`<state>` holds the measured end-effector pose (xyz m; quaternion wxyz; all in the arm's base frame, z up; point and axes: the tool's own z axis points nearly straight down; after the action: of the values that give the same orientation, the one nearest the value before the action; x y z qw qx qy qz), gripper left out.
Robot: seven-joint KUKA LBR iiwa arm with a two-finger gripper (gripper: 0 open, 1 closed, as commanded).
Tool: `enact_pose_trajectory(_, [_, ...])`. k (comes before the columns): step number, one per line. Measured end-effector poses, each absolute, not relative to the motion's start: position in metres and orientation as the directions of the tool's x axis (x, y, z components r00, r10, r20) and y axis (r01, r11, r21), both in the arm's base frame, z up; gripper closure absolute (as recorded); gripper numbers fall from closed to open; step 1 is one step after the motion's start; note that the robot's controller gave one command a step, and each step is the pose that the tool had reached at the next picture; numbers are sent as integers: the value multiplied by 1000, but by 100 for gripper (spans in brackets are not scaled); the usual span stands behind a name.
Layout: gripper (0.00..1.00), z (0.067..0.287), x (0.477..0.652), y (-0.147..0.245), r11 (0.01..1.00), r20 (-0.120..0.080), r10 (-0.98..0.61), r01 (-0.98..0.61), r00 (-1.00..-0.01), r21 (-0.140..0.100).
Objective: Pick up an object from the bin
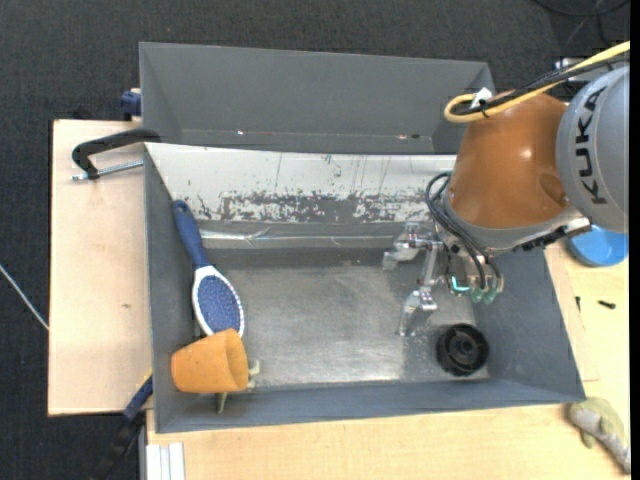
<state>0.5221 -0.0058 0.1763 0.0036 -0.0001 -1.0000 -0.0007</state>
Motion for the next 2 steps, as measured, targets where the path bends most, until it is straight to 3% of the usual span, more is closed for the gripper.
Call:
enact_pose_trajectory(1, [0,117,527,-97,990,5,-140,-140,-990,-1])
enact_pose_trajectory(2, [0,78,500,-146,971,-2,-237,-237,-971,4])
